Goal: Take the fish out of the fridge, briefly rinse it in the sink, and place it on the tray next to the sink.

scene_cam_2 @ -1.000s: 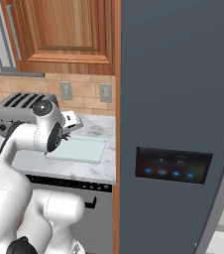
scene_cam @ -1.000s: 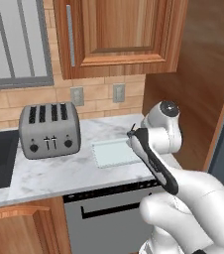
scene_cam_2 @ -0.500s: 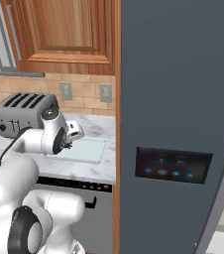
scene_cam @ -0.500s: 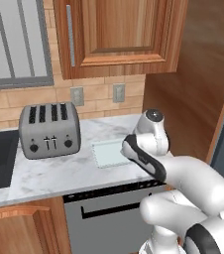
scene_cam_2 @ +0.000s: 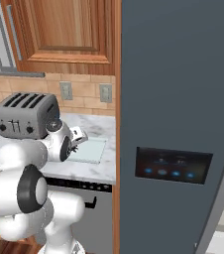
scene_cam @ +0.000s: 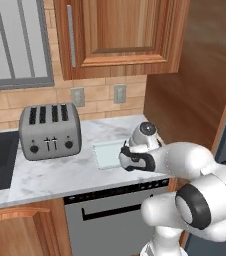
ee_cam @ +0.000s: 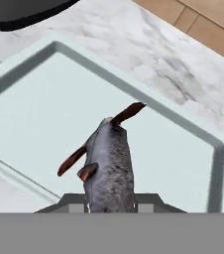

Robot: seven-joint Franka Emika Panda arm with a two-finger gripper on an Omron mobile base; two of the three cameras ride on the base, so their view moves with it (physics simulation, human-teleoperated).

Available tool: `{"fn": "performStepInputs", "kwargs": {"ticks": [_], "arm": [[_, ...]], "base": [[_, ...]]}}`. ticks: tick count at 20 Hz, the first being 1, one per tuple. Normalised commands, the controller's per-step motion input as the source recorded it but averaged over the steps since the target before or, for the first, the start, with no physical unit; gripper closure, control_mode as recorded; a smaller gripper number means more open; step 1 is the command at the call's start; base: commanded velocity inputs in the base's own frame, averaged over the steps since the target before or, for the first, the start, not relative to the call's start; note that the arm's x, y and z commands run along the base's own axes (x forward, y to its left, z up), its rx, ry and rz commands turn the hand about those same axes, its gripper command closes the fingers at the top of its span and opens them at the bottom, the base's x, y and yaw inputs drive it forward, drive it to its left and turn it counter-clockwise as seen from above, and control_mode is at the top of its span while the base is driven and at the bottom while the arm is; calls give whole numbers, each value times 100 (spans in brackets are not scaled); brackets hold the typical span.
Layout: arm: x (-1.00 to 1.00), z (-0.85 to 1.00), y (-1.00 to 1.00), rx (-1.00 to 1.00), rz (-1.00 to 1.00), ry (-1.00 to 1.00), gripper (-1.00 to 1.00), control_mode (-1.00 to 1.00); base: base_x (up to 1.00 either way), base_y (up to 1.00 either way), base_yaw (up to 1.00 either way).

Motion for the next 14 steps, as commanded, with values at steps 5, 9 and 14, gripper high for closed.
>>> {"fn": "performStepInputs", "kwargs": {"ticks": [5, 9, 14], "arm": [[89, -1, -3, 3, 0, 0, 100, -100], [83, 0, -6, 4, 0, 0, -100, -100], [10, 0, 0, 0, 0, 0, -100, -100]], "base": [[0, 0, 0], [0, 0, 0], [0, 0, 0]]}}
